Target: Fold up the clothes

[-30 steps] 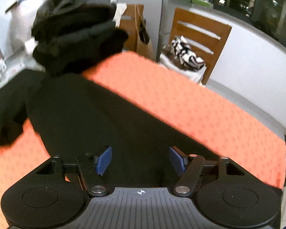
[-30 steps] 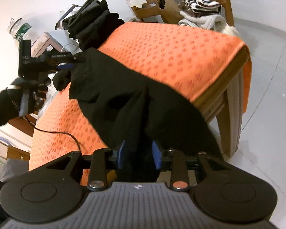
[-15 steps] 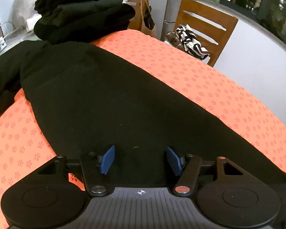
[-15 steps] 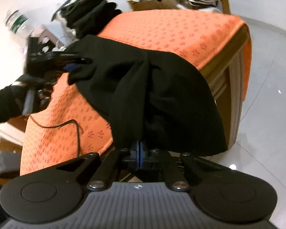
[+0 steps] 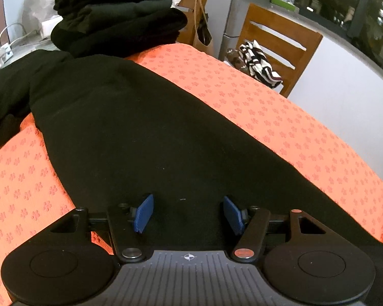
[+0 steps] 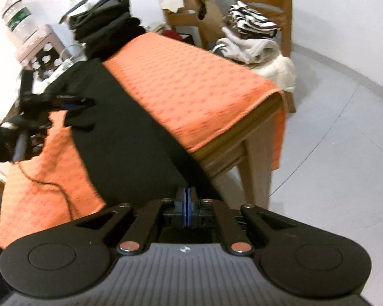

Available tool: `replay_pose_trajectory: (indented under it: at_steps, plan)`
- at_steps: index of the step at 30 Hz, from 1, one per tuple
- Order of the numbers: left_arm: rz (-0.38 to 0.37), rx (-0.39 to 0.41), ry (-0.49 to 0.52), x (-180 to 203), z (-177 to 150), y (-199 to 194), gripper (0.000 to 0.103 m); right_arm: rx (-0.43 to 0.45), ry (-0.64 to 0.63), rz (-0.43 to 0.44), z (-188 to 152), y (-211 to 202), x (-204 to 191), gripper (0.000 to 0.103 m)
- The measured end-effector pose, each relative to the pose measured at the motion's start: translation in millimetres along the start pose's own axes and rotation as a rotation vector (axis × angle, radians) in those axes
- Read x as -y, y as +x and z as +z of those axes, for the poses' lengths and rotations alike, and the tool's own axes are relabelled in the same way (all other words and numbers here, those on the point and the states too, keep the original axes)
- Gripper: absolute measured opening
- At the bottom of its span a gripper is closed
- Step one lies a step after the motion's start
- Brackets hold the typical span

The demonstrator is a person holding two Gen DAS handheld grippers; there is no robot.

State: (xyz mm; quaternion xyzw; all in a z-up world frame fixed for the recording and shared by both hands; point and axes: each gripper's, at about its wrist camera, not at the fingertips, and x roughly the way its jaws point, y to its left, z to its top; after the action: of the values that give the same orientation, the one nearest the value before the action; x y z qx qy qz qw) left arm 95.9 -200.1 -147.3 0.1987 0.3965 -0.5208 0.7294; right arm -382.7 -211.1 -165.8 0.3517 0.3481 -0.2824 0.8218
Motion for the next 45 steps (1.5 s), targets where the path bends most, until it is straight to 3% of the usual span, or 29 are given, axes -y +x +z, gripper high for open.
replay_pose_trajectory:
  at_steps: [6,8,11,15,22,29,33,38,45]
  plan:
    - [-0.020,0.048,-0.063,-5,-3,-10,0.064,-0.037,-0.027,-0.053,6,27,29,0.002]
    - [-0.036,0.080,-0.105,-9,-4,-23,0.064,-0.077,-0.051,-0.082,5,37,31,0.006]
    - [-0.067,0.141,-0.155,-15,-11,-55,0.065,-0.080,-0.082,-0.053,9,32,29,0.016]
    - [-0.086,0.168,-0.110,-9,-34,-97,0.065,-0.063,-0.134,0.002,22,14,19,0.022]
    - [-0.145,0.112,-0.025,22,-98,-139,0.065,-0.014,-0.266,0.135,50,-1,-12,0.023]
    - [-0.176,0.068,-0.007,69,-150,-146,0.065,-0.037,-0.447,0.045,83,18,-22,0.023]
    - [-0.135,0.077,-0.038,92,-169,-152,0.064,-0.096,-0.604,0.078,93,34,-17,0.023]
    - [0.024,0.105,-0.182,121,-192,-161,0.058,-0.187,-0.815,0.184,90,44,-9,0.023]
    - [0.164,0.134,-0.289,173,-217,-159,0.052,-0.175,-1.130,0.289,86,49,-5,0.023]
